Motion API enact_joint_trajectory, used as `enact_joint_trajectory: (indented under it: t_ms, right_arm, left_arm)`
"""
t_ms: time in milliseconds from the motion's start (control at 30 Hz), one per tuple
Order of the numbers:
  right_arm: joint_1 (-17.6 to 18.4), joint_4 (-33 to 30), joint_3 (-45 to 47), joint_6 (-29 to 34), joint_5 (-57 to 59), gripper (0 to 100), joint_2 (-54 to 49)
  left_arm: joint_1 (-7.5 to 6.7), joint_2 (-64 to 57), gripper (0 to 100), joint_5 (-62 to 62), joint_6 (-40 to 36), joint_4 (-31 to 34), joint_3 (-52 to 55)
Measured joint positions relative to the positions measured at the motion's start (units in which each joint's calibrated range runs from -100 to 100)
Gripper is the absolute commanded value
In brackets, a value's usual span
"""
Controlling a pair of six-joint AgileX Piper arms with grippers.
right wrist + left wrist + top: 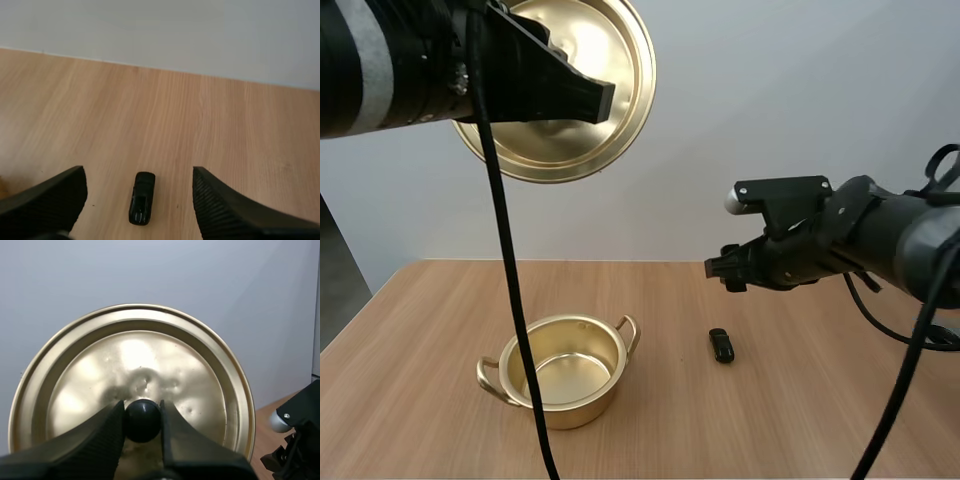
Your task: Open the pot, put the car inside, and close it
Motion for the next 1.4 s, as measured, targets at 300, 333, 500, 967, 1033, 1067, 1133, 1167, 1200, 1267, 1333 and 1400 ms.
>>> enact_joint_trajectory:
  t_ms: [300,333,500,967,1033,1067,1133,1167,1200,1267,1333,1400]
  right_arm:
    - [0.0,0.8,0.0,-4.0,0.5,75,7.4]
    - [0.0,1.1,0.0,-4.3,0.5,75,7.8]
    - [0.6,2.2,0.0,-6.0,0.9,75,10.2]
    - [2.0,0.5,0.0,-6.0,-4.0,75,19.4]
    - [2.0,0.3,0.0,-6.5,-4.2,75,21.2]
    - [2.0,0.3,0.0,-6.9,-4.4,75,22.1]
    - [2.0,0.3,0.0,-7.6,-4.4,75,23.5]
    - [2.0,0.3,0.0,-7.8,-5.0,75,24.2]
    - [2.0,0.3,0.0,-7.8,-5.4,75,24.6]
    - [2.0,0.3,0.0,-8.0,-6.0,75,25.6]
    - [2.0,0.7,0.0,-8.9,-6.2,75,26.5]
    - [2.0,2.0,0.0,-10.2,-6.5,75,27.7]
  left_arm:
    - [0.00,0.0,0,-0.2,0.0,0.0,0.0]
    - [0.00,0.0,0,-0.2,0.0,0.0,0.0]
    - [0.00,0.0,0,-0.2,0.0,0.0,0.0]
    - [0.00,0.0,0,0.2,0.0,0.1,0.0]
    - [0.00,0.0,0,0.3,0.0,0.1,0.0]
    - [0.00,0.0,0,0.3,0.0,0.3,0.0]
    - [0.00,0.0,0,0.3,0.0,0.4,0.0]
    - [0.00,0.0,0,0.3,0.0,0.4,0.0]
    - [0.00,0.0,0,0.3,0.0,0.4,0.0]
    - [0.00,0.0,0,0.3,0.0,0.4,0.0]
    - [0.00,0.0,0,0.3,0.0,0.4,0.0]
    - [0.00,0.0,0,0.3,0.0,0.4,0.0]
